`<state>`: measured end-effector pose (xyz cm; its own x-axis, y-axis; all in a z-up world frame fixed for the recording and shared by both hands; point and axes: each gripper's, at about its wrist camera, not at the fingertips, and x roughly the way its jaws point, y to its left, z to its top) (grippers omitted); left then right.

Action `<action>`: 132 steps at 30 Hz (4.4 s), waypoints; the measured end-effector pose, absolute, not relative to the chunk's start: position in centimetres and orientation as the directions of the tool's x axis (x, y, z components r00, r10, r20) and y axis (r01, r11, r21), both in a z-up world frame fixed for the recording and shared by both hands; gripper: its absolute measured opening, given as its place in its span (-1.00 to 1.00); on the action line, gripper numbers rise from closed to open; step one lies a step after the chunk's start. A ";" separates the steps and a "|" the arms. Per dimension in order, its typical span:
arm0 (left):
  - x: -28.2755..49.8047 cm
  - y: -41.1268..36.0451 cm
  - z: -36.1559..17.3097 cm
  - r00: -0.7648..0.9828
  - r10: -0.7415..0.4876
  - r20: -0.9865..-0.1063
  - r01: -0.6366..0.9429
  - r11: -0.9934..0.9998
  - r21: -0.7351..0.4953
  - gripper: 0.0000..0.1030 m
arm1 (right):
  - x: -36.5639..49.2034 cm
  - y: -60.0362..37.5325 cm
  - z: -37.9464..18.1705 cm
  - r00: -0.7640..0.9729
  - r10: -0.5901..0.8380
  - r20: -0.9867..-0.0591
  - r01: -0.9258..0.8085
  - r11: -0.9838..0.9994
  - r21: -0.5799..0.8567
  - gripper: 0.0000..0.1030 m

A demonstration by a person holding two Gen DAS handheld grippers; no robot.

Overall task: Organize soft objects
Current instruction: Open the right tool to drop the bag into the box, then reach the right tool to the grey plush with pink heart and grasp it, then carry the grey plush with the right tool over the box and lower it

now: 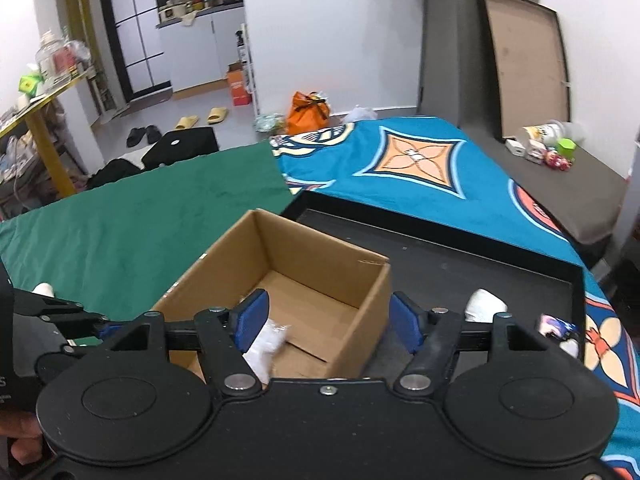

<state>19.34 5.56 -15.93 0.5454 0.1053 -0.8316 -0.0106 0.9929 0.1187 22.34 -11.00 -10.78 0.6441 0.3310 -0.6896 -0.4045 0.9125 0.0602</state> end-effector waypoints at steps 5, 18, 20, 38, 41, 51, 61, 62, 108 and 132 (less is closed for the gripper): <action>19.4 5.3 -15.8 0.547 0.124 -0.828 -0.003 0.989 0.146 -0.77 | 21.8 -13.2 -11.3 0.661 0.310 -0.683 -0.364 0.929 0.070 0.37; 19.5 3.8 -15.0 0.557 0.181 -0.810 0.014 0.974 0.227 0.19 | 21.7 -20.1 -13.1 0.708 0.278 -0.649 -0.247 0.959 0.141 0.56; 19.5 3.4 -15.1 0.554 0.201 -0.808 0.021 0.967 0.255 0.31 | 21.8 -21.3 -13.7 0.718 0.279 -0.638 -0.222 0.960 0.170 0.57; 21.2 1.1 -15.6 0.497 0.321 -0.806 0.035 0.921 0.388 0.62 | 21.7 -28.2 -19.0 0.772 0.245 -0.587 -0.112 0.961 0.253 0.69; 21.8 0.7 -15.7 0.495 0.349 -0.796 0.039 0.906 0.422 0.62 | 21.9 -28.9 -19.6 0.768 0.232 -0.597 -0.086 0.961 0.262 0.69; 23.2 0.5 -16.1 0.442 0.399 -0.803 0.012 0.893 0.450 0.76 | 23.1 -29.9 -21.2 0.734 0.241 -0.635 -0.038 0.948 0.317 0.69; 23.6 1.0 -16.3 0.400 0.393 -0.828 -0.006 0.904 0.427 0.76 | 23.8 -29.5 -22.1 0.666 0.320 -0.674 -0.018 0.910 0.415 0.22; 23.7 1.2 -16.4 0.396 0.390 -0.831 -0.015 0.908 0.419 0.76 | 23.7 -29.5 -22.0 0.667 0.320 -0.673 -0.020 0.911 0.412 0.20; 21.6 3.7 -15.7 0.512 0.242 -0.824 0.044 0.951 0.307 0.48 | 22.2 -19.6 -12.6 0.771 0.304 -0.560 -0.269 0.952 0.148 0.19; 22.0 5.7 -17.2 0.462 0.141 -0.876 0.028 0.984 0.173 -0.59 | 23.3 -7.4 -11.6 0.683 0.343 -0.645 -0.533 0.837 -0.121 0.19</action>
